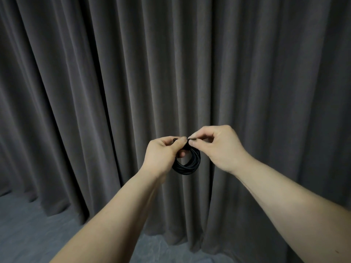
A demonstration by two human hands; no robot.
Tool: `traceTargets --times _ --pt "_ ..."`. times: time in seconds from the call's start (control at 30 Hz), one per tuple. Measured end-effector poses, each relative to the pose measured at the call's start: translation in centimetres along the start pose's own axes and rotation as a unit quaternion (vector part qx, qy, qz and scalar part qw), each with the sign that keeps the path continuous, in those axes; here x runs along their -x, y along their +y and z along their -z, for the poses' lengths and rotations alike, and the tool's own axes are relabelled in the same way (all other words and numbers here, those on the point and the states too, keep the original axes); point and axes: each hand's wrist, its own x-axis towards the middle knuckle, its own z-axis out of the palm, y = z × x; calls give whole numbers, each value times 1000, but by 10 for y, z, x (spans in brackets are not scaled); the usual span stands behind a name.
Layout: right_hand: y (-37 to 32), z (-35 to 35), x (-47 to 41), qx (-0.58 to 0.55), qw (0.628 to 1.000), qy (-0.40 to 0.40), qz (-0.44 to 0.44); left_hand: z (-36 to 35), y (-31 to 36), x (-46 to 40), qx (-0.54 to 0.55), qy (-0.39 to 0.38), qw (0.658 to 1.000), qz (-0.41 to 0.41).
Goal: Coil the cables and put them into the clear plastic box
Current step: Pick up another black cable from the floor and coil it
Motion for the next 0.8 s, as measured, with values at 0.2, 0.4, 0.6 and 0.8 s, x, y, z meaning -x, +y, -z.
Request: traceTargets --times 0.2,0.4,0.6,0.8 --pt "6 -4 1 99 984 21 147 -4 9 -1 76 -5 997 34" --pt "8 1 -5 195 959 -28 203 -3 14 -3 91 -1 995 31" --pt "-3 3 -13 -108 994 -7 10 -4 15 -2 80 -5 997 20" --pt "2 -5 -11 -51 999 -7 -8 -2 7 -1 67 -4 998 15"
